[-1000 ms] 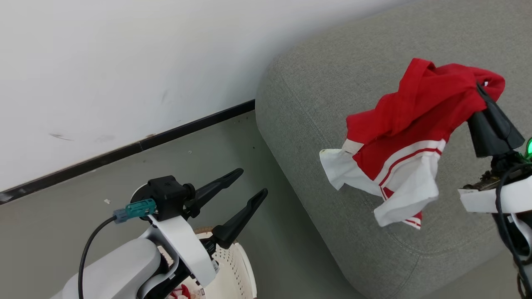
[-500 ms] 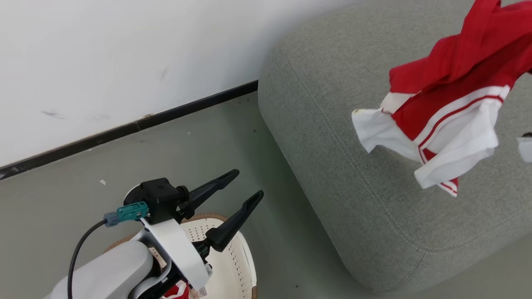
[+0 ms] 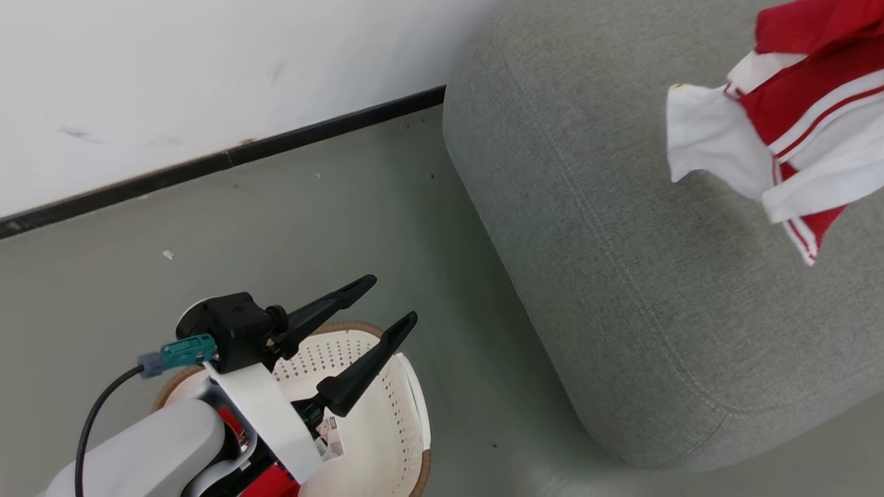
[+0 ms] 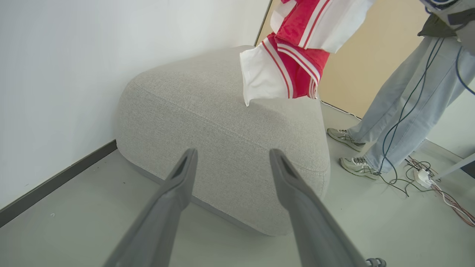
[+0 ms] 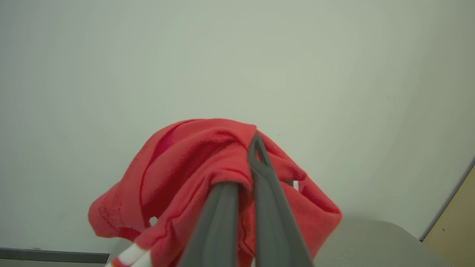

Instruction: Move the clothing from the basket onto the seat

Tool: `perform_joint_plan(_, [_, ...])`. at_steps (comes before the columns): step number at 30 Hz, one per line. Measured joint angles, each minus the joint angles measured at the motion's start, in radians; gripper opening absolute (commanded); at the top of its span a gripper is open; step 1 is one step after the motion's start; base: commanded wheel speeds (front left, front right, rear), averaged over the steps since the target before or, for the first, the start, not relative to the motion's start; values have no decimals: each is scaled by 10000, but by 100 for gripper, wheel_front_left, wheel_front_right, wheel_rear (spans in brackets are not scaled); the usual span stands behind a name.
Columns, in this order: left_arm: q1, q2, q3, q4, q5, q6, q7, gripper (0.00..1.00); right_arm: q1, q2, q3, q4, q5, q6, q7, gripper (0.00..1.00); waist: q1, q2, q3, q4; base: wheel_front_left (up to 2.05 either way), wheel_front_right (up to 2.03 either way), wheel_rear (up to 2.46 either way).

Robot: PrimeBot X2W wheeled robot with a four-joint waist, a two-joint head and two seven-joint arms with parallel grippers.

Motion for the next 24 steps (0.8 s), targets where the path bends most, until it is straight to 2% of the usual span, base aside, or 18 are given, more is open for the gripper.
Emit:
perform_joint_plan(7, [0,307,98,-282,0,0,17,100,-638,-188,-617,669,180,0,27,0,0,0,419,176,0,0,0])
perform_joint_plan(10, [0,477,127,-403,0,0,88,100,-634,-230,-456,1014,174,0,92,0,0,0,637,265,0,0,0])
perform_joint_plan(17, [-1,790,274,-694,73,0,88,100,-580,-104,-359,1730,31,0,98,0,0,0,1132,452,0,0,0])
perform_joint_plan(24, [-12,1005,380,-928,75,-4,88,100,3,303,-403,2560,-67,0,-8,0,0,0,1576,570,0,0,0])
